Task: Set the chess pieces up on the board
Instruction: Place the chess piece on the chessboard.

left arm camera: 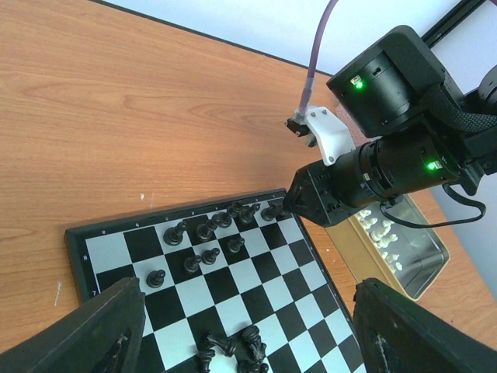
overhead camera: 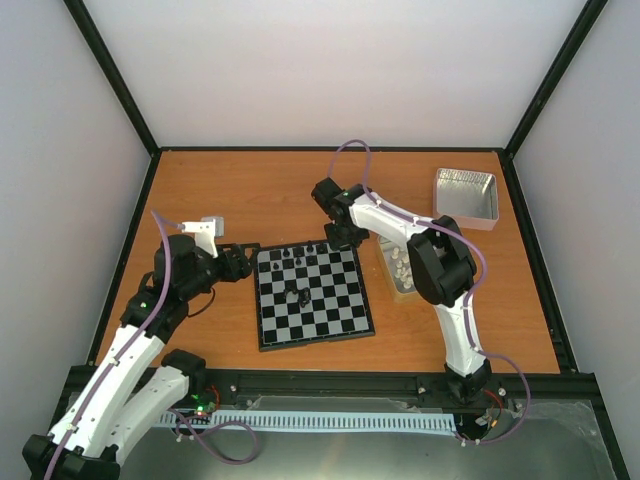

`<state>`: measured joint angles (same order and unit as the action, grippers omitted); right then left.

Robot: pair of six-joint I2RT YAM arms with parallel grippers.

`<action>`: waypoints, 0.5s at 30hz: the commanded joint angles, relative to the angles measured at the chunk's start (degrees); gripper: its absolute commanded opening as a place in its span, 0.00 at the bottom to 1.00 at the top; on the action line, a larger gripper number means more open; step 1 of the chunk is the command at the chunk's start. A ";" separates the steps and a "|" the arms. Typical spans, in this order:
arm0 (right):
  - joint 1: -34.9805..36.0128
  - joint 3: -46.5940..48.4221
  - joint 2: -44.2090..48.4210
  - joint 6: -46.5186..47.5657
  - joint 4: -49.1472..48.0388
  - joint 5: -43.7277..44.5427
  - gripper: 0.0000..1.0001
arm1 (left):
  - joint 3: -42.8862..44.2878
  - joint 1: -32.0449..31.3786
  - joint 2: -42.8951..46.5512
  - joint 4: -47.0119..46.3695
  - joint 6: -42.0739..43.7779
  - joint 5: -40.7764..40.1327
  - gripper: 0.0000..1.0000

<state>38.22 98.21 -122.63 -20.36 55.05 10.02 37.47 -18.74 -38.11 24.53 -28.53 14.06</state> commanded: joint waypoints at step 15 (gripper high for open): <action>0.21 -5.91 12.00 -2.83 -2.52 -2.28 0.30 | -0.20 0.20 -0.80 0.28 1.44 0.84 0.75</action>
<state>38.22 97.65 -119.94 -21.26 54.35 9.15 37.23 -18.74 -38.57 24.53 -28.49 14.06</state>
